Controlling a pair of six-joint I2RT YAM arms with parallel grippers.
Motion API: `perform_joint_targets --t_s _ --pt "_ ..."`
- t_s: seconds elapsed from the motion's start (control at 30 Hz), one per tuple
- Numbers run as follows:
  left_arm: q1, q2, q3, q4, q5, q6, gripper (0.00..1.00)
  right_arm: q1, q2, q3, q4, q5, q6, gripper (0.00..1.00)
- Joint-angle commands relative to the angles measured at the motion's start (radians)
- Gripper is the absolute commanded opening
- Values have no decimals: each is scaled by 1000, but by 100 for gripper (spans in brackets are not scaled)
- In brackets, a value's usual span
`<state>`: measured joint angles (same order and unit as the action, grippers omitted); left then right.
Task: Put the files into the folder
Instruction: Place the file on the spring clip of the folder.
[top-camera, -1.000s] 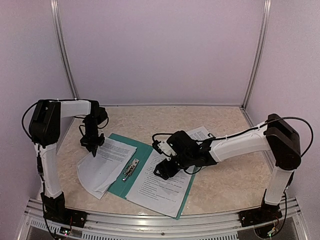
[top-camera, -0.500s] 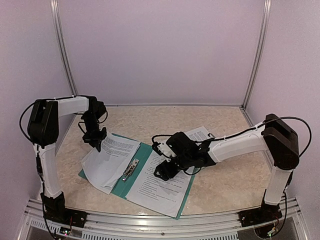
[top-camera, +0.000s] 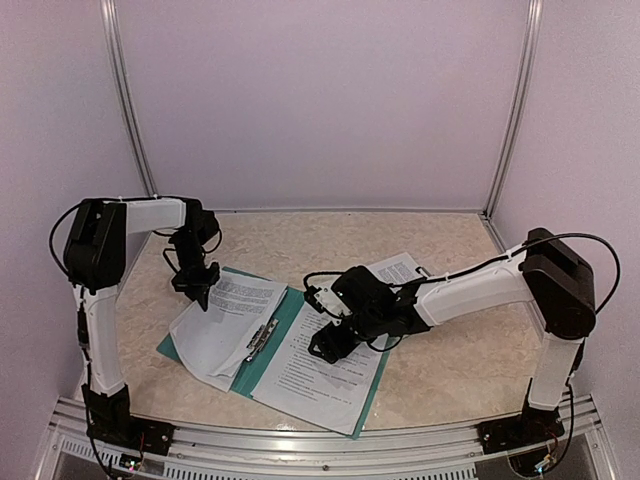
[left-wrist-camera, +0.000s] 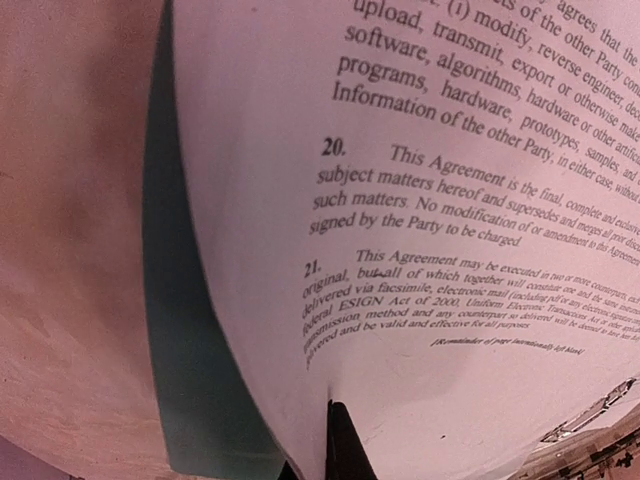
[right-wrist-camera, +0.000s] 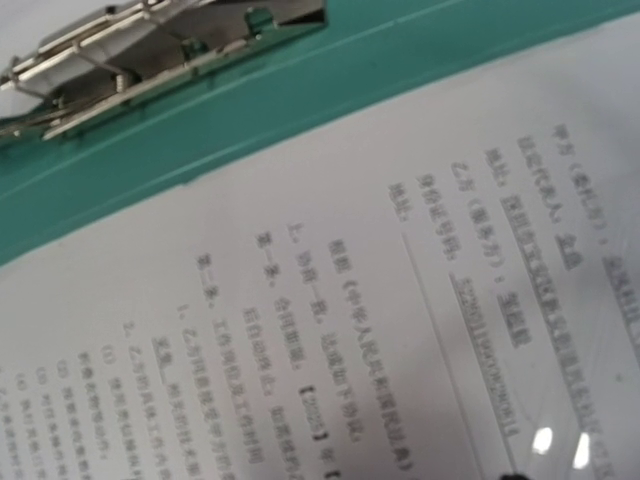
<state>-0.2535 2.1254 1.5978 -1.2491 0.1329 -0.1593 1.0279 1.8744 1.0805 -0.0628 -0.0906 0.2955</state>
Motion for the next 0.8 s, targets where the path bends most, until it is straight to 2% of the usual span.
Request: perform_joint_targets --t_s 0.0,0.17,0.33,0.57,0.77 --pt "-21 9 5 -10 -29 4 0 13 21 1 -23 11 -8 75" --pt "-19 -9 33 -13 -96 7 0 12 23 3 -25 10 -10 75" --pt "-51 -15 55 -11 -272 23 0 13 20 6 -28 16 -15 75" --pt "-75 -5 94 -5 -234 39 0 16 10 14 -31 22 -22 75" --pt "-86 -8 98 20 -140 32 0 22 -2 21 -39 55 -34 74"
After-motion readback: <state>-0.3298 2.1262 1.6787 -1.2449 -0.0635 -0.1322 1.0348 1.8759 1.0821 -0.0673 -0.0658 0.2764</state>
